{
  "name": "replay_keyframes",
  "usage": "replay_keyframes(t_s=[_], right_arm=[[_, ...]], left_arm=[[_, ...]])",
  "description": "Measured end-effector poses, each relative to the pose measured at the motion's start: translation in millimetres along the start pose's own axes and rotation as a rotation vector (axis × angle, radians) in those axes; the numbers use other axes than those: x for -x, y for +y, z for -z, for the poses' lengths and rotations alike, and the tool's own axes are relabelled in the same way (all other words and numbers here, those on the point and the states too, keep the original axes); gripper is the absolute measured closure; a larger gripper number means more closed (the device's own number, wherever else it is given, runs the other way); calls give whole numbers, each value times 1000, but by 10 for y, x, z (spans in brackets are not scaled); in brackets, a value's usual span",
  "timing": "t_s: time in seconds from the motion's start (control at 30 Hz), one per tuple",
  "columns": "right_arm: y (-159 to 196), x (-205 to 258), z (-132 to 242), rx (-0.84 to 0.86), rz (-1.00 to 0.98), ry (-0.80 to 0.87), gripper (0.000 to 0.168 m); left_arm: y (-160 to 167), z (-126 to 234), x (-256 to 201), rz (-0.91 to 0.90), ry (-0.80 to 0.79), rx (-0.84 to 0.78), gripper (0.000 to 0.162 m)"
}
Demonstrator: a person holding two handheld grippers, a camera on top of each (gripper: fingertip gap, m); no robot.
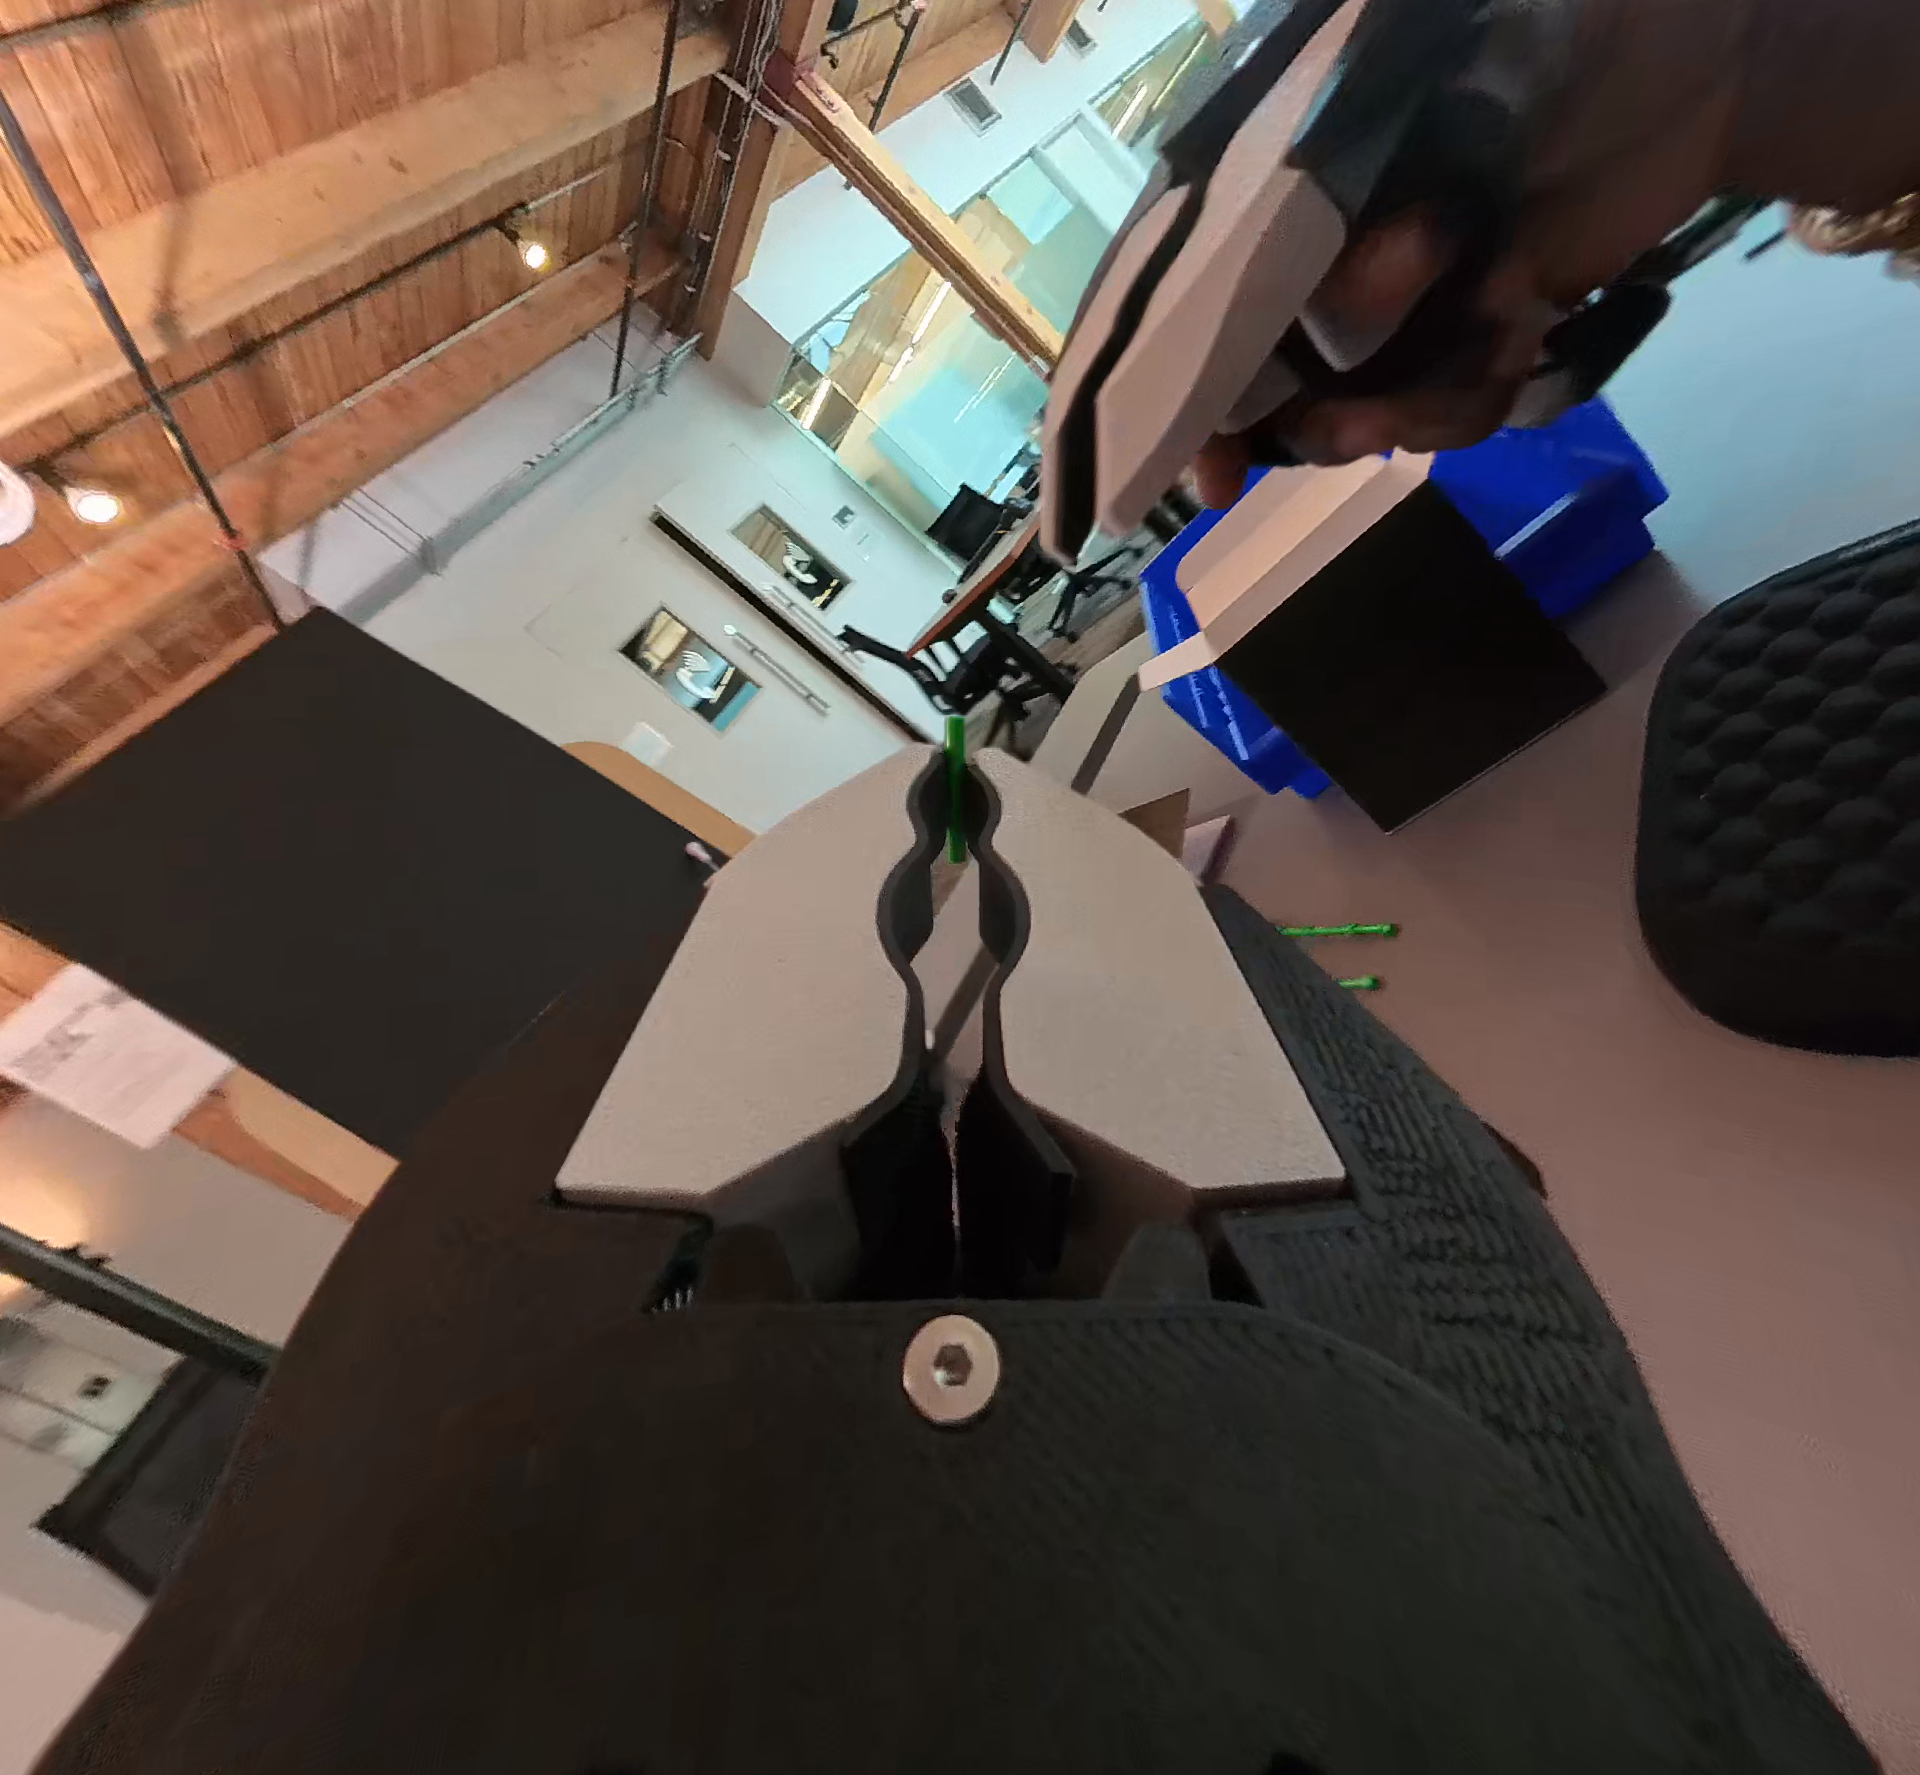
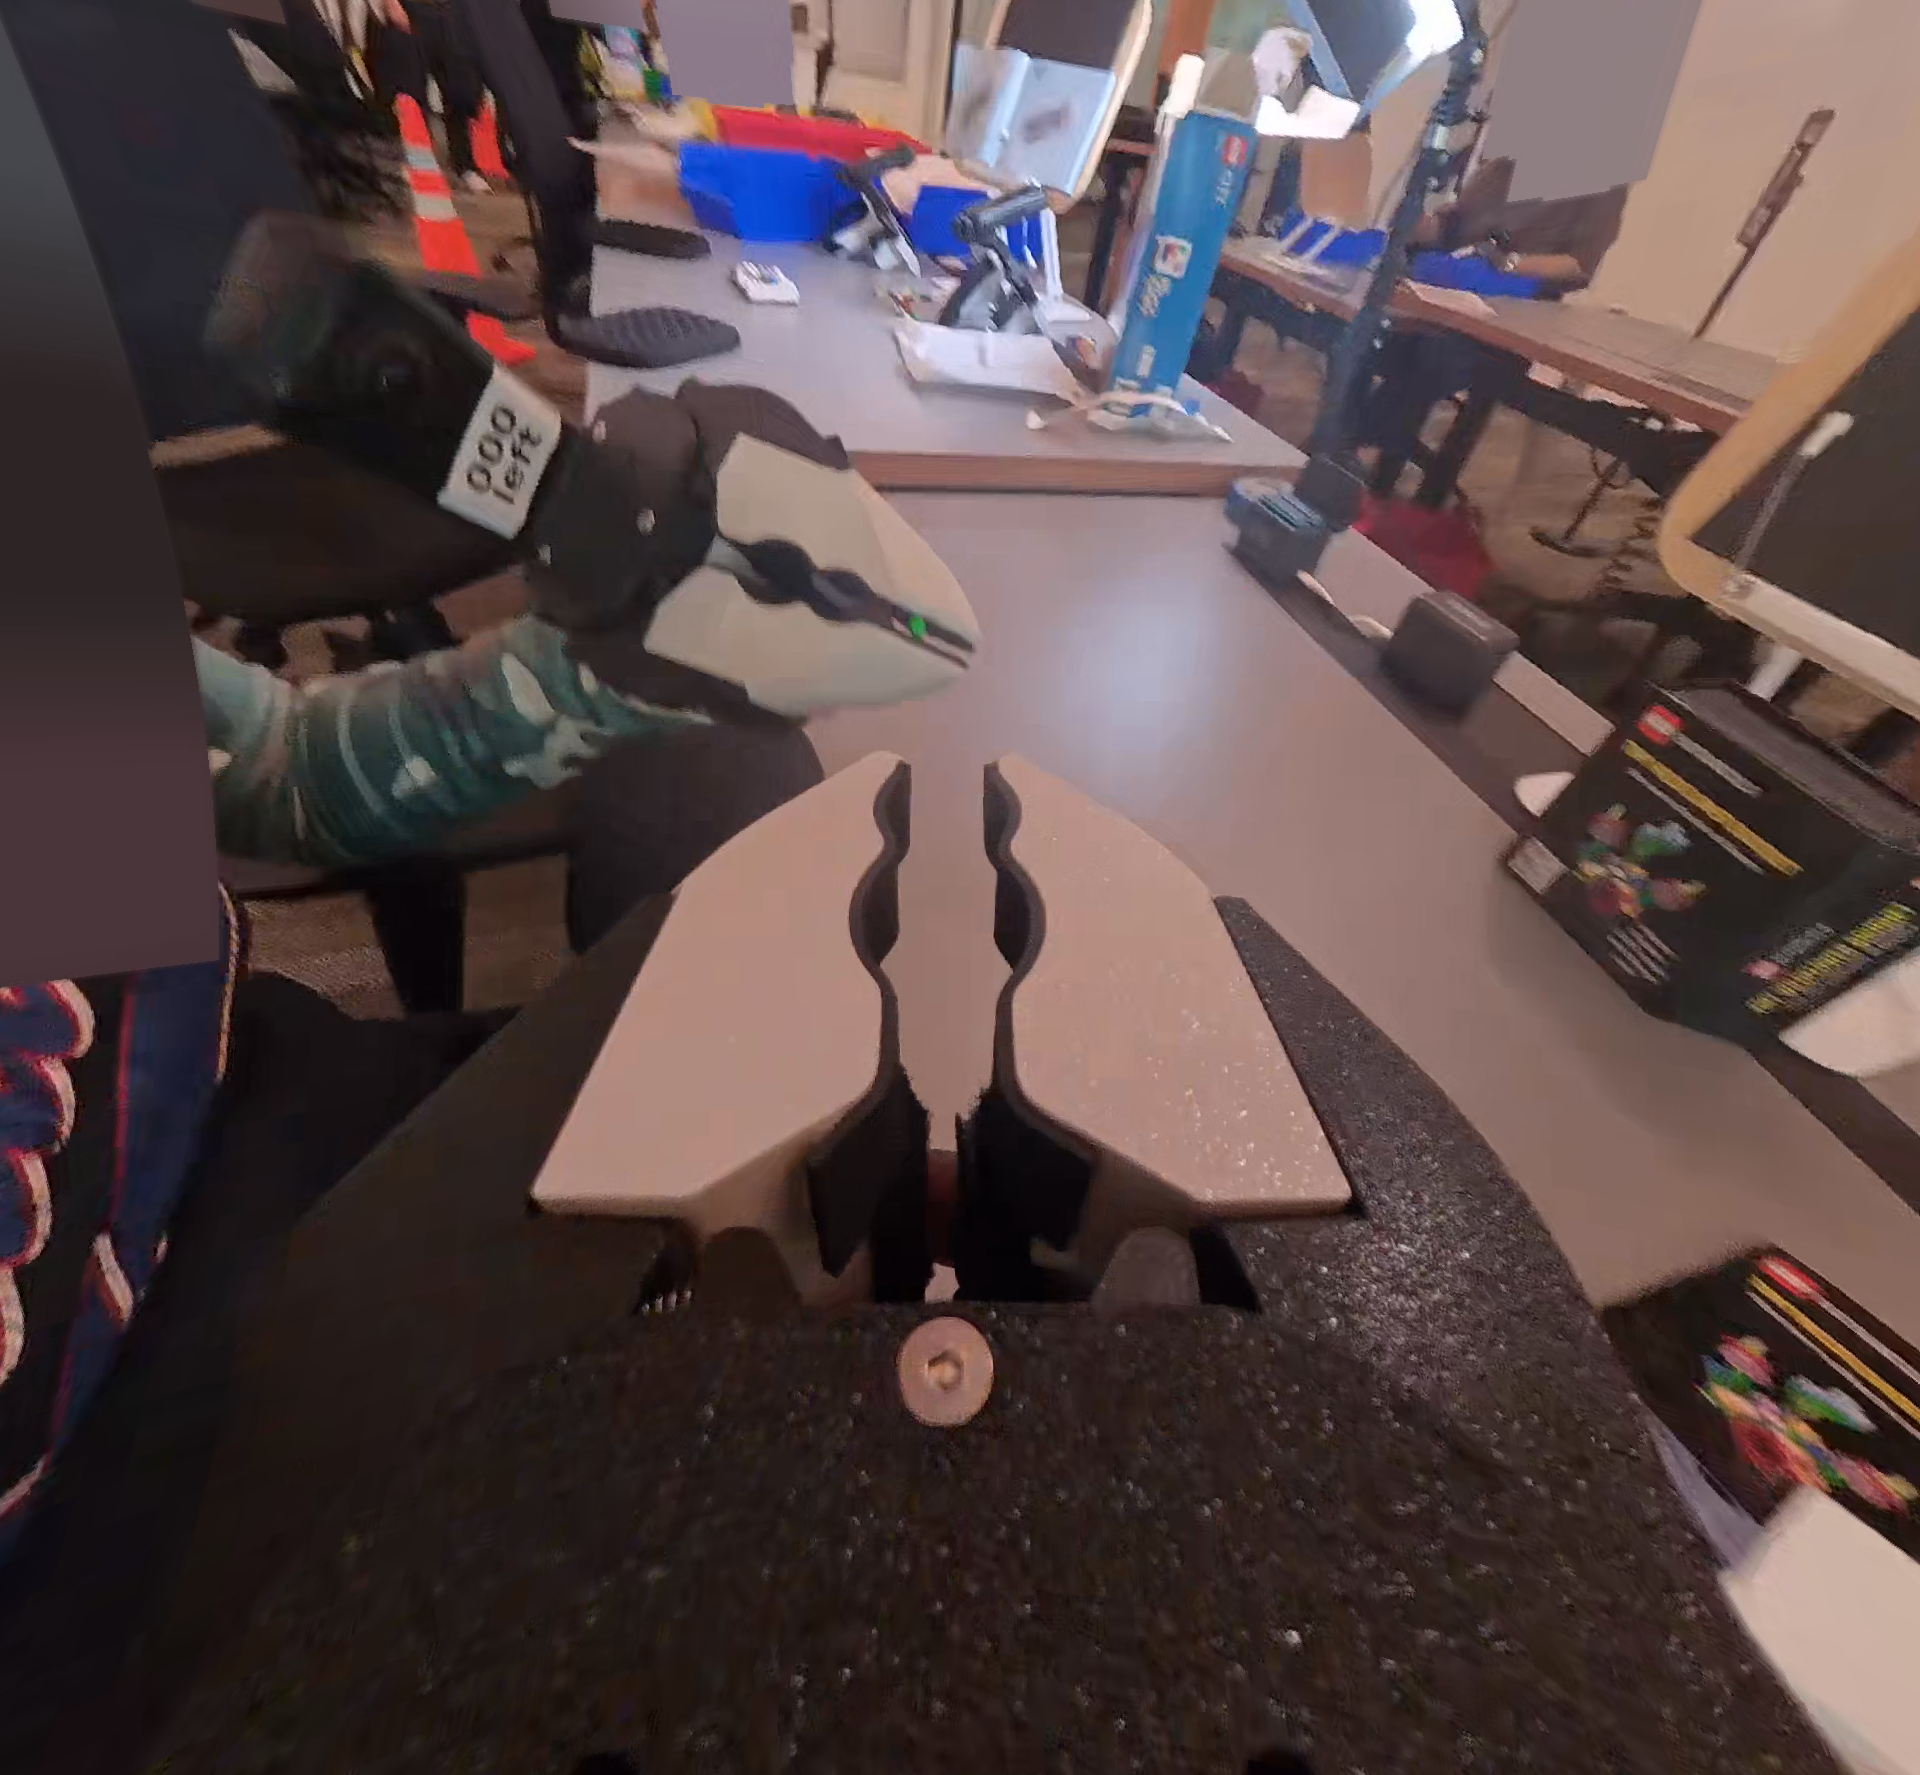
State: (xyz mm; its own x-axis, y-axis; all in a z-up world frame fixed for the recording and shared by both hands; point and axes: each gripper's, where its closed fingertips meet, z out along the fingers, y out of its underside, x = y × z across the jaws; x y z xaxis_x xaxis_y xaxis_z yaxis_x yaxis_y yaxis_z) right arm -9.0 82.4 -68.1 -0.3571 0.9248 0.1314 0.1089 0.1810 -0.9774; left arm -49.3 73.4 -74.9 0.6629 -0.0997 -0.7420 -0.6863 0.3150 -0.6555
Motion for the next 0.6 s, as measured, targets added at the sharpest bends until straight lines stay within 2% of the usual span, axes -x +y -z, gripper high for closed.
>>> replay_keyframes(t_s=[0.17, 0.3, 0.6], right_arm=[[-18, 43, -216, -37, -10, 17, 157], [16, 112, -292, -41, -45, -43, 157], [50, 120, -315, -27, -28, -47, 165]], left_arm=[[-52, -32, -60, -193, -52, 44, 159], [-100, -53, -120, -275, -61, 54, 159], [-56, -76, -157, -312, -51, 86, 158]])
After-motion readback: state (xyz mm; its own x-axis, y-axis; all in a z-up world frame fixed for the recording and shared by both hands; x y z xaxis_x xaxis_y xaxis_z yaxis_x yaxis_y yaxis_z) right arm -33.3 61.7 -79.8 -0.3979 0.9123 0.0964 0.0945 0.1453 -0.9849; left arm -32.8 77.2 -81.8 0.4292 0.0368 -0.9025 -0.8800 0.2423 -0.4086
